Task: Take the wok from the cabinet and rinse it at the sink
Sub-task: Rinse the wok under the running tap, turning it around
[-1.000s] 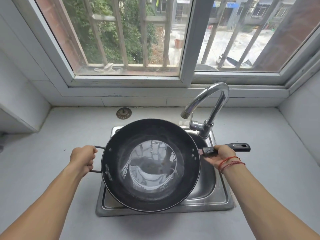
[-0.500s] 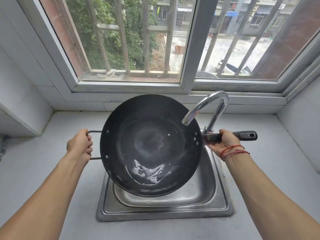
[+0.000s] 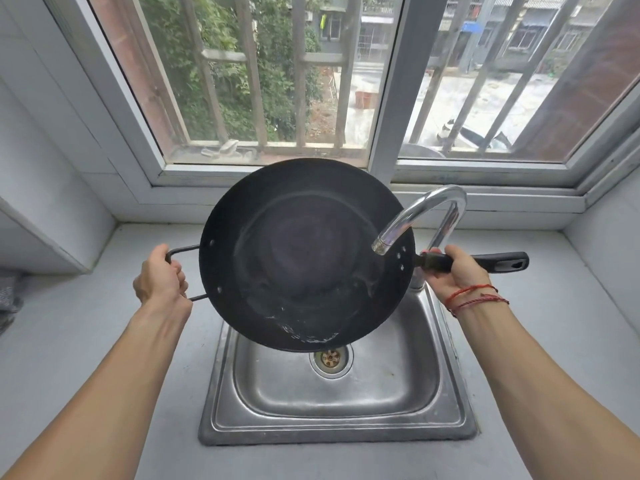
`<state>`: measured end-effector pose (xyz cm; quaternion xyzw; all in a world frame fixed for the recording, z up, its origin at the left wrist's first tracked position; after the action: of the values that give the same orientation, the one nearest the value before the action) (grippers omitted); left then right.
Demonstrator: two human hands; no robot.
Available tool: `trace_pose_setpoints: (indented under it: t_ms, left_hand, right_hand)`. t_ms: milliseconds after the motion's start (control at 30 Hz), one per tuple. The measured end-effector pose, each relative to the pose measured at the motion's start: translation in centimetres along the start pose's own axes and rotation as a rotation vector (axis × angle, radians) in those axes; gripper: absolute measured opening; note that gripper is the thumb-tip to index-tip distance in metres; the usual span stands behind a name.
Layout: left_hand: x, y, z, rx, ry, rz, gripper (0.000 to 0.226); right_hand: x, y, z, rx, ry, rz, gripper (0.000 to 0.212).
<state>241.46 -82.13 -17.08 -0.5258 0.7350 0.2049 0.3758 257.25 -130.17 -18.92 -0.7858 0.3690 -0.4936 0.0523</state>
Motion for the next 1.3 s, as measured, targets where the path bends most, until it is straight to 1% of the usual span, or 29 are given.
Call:
trace_pose_setpoints:
  t_ms: [133,500,733,900,1300]
  left_hand:
    - [-0.6,-0.1,-0.6,0.003,-0.039,-0.026,0.037]
    - [-3.0,-0.3,-1.0,0.045,-0.144,-0.165,0.028]
    - [-3.8,-0.3,-1.0,0.075,-0.183,-0.2,0.029]
    - [-3.6,-0.3,-1.2,0.081,-0.179,-0.218,0.03]
    - [-3.3,-0.2,-1.1,0.082,-0.179,-0.228,0.03]
  right_hand:
    - [0.2,-1.2,-0.3,0.024,-0.023,0.105,0.007]
    - [-0.1,-3.5,-0.6,0.074,-0.071,0.287,0.011]
    - [0.1,-4.6,-0.3,0.105,-0.084,0.302,0.015]
    - [-0.1,-4.6,-0.2,0.098,-0.09,0.305,0.011]
    - [-0.1,-4.2,0.0,0.084,-0.082,0.303,0.013]
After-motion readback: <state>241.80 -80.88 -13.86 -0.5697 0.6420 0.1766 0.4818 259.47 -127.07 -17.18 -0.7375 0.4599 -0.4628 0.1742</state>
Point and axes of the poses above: each hand's wrist, its own z-axis towards the middle knuckle, its own y-axis out of the back of the hand, x = y × z, the point moved 10 cm from there along z, towards the middle knuckle, and after that the axes turned 9 degrees about y, right-handed, at the moved point
